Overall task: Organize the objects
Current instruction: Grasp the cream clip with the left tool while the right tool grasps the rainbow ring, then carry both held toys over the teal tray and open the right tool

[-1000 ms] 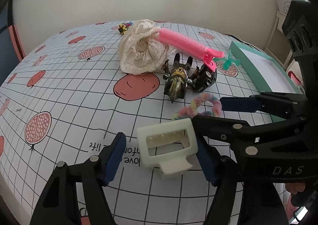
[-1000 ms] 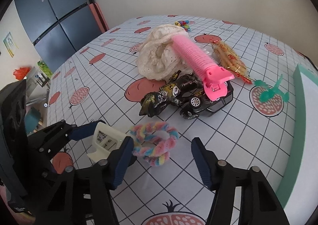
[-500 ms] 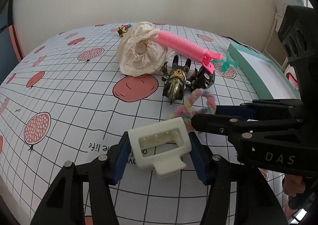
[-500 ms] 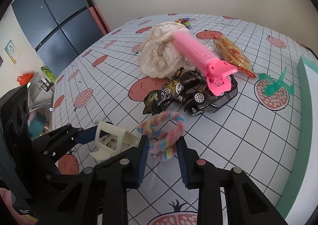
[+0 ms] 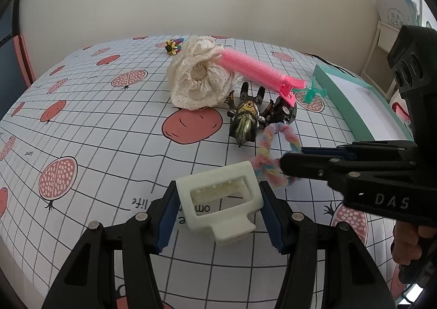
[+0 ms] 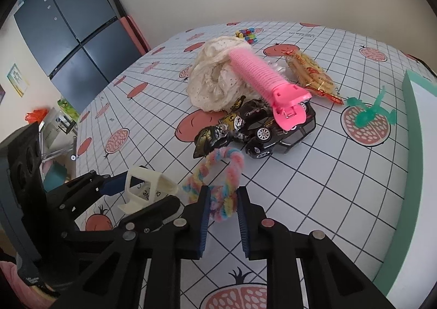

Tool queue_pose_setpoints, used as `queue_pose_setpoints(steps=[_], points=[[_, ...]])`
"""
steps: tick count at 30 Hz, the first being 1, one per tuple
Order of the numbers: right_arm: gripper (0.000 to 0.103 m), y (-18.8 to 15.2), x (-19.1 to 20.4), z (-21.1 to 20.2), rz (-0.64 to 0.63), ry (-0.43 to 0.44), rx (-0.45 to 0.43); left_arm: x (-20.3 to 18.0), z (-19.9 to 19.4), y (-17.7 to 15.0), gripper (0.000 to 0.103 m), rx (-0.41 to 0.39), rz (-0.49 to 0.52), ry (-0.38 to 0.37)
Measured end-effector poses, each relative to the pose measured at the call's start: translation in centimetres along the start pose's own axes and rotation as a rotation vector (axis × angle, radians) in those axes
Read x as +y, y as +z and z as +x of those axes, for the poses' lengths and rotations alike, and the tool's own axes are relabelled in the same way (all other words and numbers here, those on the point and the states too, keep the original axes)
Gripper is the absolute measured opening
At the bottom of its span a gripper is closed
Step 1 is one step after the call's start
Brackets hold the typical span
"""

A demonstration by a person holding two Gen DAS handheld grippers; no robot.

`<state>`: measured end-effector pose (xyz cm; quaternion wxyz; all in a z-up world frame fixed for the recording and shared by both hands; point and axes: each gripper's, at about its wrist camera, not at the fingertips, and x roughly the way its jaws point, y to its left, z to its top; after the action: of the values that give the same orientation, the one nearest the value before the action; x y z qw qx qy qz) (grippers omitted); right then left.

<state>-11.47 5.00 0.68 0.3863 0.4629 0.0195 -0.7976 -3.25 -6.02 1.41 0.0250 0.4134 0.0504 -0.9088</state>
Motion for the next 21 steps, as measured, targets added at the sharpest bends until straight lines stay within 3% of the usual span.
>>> queue_pose_setpoints(steps=[9,14,21], points=[[0.021,0.8,-1.3,-2.1,0.025,0.022,-0.065,0.6,-1.3,1.6,0.059,-0.046,0.011,-0.008],[0.021,1.1,-2.9,-5.6,0.081,-0.007,-0.143,-0.7,-2.7,3.6,0.059,-0.081,0.036,0.003],[0.021,0.0,-7.9,-12.9,0.203,-0.149,-0.249,-6.4,-3.6,7.8,0.059,-0.133,0.126,-0.076]])
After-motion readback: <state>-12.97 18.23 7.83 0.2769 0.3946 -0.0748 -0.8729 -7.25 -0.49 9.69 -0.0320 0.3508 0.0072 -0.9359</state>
